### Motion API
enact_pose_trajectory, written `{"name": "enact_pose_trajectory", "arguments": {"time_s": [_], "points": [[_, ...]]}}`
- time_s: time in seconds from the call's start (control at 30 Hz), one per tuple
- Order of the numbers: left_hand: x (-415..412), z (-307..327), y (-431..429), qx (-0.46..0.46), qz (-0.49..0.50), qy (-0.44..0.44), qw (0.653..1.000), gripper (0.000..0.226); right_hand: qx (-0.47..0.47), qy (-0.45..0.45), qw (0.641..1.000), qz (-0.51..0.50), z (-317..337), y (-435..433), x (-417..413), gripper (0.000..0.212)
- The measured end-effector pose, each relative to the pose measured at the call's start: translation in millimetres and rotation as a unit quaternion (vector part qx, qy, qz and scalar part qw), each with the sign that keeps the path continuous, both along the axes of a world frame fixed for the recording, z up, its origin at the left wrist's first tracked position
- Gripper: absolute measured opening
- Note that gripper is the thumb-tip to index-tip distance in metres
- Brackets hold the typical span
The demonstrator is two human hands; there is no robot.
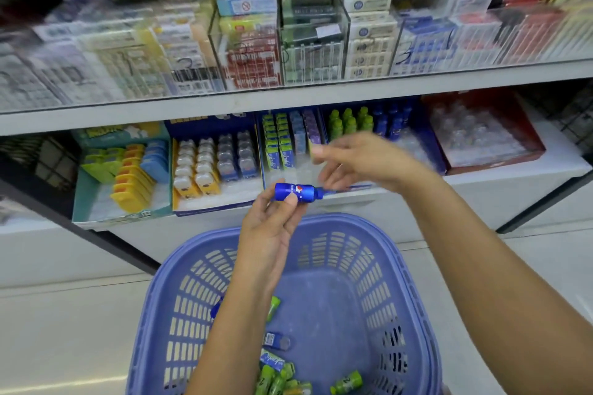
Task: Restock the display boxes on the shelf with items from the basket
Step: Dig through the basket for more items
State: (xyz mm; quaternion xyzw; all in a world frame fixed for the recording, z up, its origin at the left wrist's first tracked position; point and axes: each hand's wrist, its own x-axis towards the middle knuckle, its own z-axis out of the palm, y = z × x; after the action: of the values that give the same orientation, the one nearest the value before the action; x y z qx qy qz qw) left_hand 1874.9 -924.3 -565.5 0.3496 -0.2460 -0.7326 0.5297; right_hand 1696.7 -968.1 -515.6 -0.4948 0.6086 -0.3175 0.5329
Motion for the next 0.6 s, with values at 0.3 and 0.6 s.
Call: {"name": "enact_pose_trajectory", "arguments": {"time_s": [0.3, 0.6], "points": [[7, 6, -4, -0.101, 0.103, -0.064, 0.987, 0.026, 0.046, -0.244, 0.969, -0.019, -8, 10, 45, 0.005], [-3, -11, -24, -0.352, -0.128, -0.535, 0.757, 0.057, -0.164, 0.030, 0.966, -0.196, 17, 1, -41, 0.027]]}}
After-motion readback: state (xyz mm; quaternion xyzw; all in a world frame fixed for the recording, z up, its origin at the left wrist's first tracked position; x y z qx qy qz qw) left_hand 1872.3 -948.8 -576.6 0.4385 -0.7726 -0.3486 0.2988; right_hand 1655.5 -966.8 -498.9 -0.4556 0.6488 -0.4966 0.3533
